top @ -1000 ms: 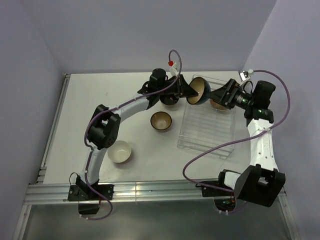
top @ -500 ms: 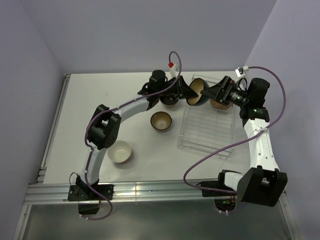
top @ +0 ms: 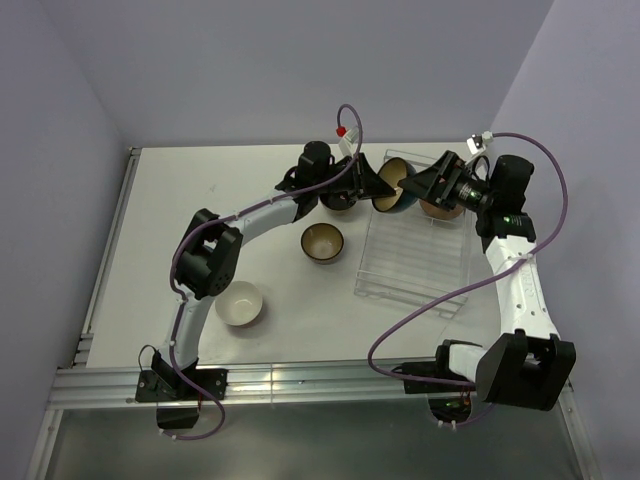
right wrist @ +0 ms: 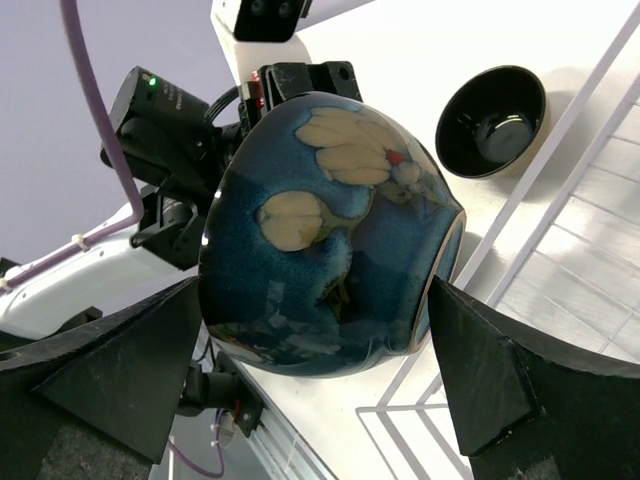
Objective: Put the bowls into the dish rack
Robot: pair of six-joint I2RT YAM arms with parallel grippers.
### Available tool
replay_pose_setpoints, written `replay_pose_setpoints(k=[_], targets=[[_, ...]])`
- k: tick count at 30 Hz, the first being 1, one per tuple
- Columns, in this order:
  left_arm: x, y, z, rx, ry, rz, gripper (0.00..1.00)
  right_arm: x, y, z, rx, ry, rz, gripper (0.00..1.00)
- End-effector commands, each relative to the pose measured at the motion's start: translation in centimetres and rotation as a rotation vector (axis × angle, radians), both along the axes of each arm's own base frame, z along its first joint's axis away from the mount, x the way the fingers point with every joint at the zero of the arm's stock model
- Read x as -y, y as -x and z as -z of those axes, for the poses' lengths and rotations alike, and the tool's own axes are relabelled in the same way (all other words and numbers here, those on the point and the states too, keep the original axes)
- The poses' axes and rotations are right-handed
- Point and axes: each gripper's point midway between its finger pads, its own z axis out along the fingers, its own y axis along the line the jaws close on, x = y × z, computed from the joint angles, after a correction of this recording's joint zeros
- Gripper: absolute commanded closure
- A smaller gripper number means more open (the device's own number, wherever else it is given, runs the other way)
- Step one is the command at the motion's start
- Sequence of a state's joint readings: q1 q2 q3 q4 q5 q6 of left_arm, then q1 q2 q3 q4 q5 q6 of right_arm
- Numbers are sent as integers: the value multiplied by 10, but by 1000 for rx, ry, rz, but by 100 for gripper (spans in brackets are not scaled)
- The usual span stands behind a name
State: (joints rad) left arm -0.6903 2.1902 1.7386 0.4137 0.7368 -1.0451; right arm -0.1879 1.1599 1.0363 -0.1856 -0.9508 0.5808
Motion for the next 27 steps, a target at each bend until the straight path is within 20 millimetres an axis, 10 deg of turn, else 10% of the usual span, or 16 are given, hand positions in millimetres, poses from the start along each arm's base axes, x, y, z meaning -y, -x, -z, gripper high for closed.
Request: replay_pose_setpoints(k=[1,12,21,27], targets=[[0,8,-52,98,112,17,100,-1,-3,-21,84,31,11,2],[5,8,-48,109,86,9,100,2,-10,-13,49,48,42,32],[5,9,-47,102,88,12,100,0,-11,-12,40,35,25,98],[4,8,-44,91,78,3,95,-1,-10,-10,18,25,16,93]])
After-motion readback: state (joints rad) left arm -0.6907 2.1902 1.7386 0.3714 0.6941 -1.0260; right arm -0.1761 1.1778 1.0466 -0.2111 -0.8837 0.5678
